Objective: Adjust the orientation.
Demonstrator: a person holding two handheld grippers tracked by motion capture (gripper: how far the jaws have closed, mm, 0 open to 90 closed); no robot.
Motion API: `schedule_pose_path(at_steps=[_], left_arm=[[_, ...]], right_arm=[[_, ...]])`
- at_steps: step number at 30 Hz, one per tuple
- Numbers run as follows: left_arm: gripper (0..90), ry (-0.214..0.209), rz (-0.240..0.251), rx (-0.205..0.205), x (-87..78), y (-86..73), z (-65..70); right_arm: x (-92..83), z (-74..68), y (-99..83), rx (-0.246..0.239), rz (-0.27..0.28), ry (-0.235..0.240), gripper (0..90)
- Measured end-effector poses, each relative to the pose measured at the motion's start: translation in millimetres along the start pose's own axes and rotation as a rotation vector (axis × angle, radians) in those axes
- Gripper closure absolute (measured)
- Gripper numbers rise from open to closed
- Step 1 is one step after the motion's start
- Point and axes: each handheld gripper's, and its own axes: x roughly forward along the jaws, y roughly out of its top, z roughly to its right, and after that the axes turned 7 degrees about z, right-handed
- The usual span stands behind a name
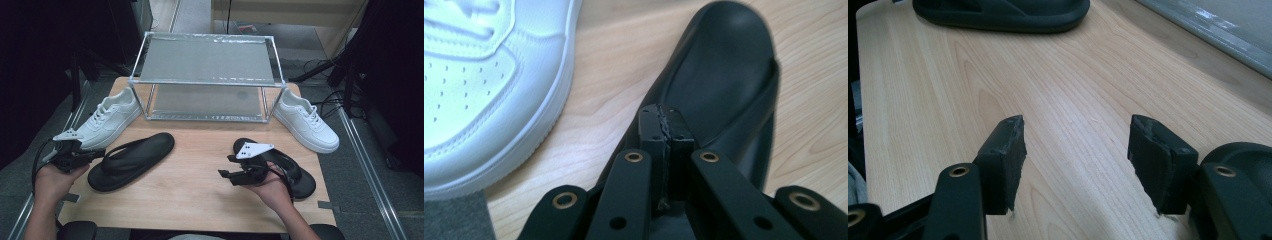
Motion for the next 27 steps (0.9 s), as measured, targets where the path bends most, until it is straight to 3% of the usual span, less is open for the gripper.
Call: schedule_pose_path(at_steps=[2, 6, 9, 16, 27], left_arm=[[90.0, 0.005, -0.019, -0.007, 2.1, -1.0, -3.0], [90.0, 0.028, -0.004, -0.024, 0.3, -3.4, -9.7], [90.0, 0.034, -0.03, -0.039, 7.1, -5.2, -12.7], [90.0, 0.021, -0.051, -0.013, 21.9, -0.2, -7.7], [90.0, -0.041, -0.101, 0.045, 41.8, 7.1, 8.4]], right_arm=[[0.6, -0.8, -0.2, -0.004, -0.002, 0.001, 40.8], [0.5, -2.1, -0.3, -0.004, -0.003, 0.002, 40.9], [0.2, -1.8, -0.6, -0.007, -0.001, 0.002, 40.9], [0.7, -1.9, -0.9, -0.006, -0.004, 0.002, 40.9], [0.2, -2.6, -2.0, -0.006, -0.006, -0.001, 41.0]])
